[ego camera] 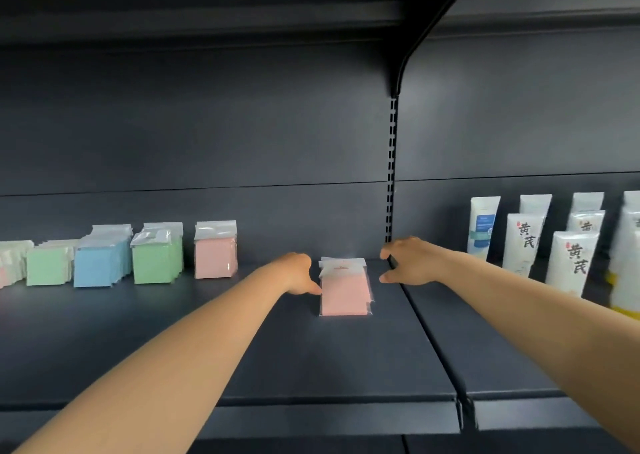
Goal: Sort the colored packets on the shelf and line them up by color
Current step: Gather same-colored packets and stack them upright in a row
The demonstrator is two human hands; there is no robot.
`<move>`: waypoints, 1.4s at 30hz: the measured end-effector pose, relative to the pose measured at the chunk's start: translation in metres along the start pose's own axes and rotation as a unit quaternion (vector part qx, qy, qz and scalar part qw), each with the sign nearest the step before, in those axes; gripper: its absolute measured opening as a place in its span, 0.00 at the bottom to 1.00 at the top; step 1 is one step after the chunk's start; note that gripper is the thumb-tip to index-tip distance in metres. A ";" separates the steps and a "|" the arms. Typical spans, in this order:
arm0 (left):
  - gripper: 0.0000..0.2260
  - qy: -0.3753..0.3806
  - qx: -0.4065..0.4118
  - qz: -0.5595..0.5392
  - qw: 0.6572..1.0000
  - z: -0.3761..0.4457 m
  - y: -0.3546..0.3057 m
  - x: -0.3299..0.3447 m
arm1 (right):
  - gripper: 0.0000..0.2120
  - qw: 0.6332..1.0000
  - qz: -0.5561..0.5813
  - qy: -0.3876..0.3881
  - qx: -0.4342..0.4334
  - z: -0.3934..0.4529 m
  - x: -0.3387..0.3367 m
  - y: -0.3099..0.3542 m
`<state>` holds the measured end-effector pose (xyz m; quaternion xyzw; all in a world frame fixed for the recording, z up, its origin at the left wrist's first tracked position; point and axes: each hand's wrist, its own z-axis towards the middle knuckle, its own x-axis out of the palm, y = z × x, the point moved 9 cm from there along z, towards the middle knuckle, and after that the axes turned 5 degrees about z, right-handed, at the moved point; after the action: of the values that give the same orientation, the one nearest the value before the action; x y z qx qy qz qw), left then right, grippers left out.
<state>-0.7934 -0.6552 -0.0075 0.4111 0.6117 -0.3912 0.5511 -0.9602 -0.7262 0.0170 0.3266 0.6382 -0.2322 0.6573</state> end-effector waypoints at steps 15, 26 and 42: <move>0.08 0.006 -0.120 -0.600 0.791 0.031 0.032 0.076 | 0.28 0.896 0.424 -0.013 0.134 0.055 0.071 -0.039; 0.10 -0.085 -0.050 -0.793 0.602 0.033 0.078 0.079 | 0.09 0.829 0.529 -0.047 0.176 0.074 0.096 -0.040; 0.08 -0.059 -0.002 -0.760 0.648 0.019 0.060 0.073 | 0.09 0.751 0.647 -0.109 0.071 0.077 0.100 0.047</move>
<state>-0.7345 -0.6459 -0.0829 -0.2226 0.6769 -0.6949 0.0965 -0.8659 -0.7387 -0.0780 0.6795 0.1800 0.1699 0.6907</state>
